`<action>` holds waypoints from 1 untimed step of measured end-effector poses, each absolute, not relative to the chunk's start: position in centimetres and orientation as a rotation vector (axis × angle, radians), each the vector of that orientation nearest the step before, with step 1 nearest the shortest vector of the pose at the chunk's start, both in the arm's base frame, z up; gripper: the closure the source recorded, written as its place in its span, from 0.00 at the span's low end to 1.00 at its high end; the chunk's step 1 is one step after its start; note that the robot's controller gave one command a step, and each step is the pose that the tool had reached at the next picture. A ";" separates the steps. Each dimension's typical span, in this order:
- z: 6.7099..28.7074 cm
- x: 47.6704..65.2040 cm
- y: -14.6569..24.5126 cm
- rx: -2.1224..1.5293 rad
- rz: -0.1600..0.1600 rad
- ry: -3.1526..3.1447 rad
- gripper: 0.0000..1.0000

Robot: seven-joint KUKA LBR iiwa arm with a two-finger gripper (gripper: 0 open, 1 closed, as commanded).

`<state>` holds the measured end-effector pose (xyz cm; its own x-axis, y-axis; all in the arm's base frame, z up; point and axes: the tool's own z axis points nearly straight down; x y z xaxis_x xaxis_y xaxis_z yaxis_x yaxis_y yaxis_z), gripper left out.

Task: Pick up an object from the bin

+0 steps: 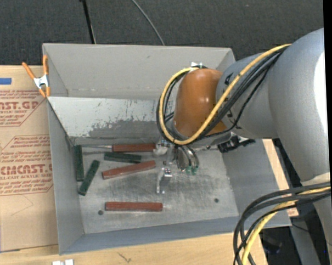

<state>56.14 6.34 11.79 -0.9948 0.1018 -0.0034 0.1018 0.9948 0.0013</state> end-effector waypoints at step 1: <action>7.7 59.0 13.4 -0.093 -0.001 3.136 0.00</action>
Offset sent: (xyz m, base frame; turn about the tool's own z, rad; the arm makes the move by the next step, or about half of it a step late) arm 0.0182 0.0621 -0.0479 0.1933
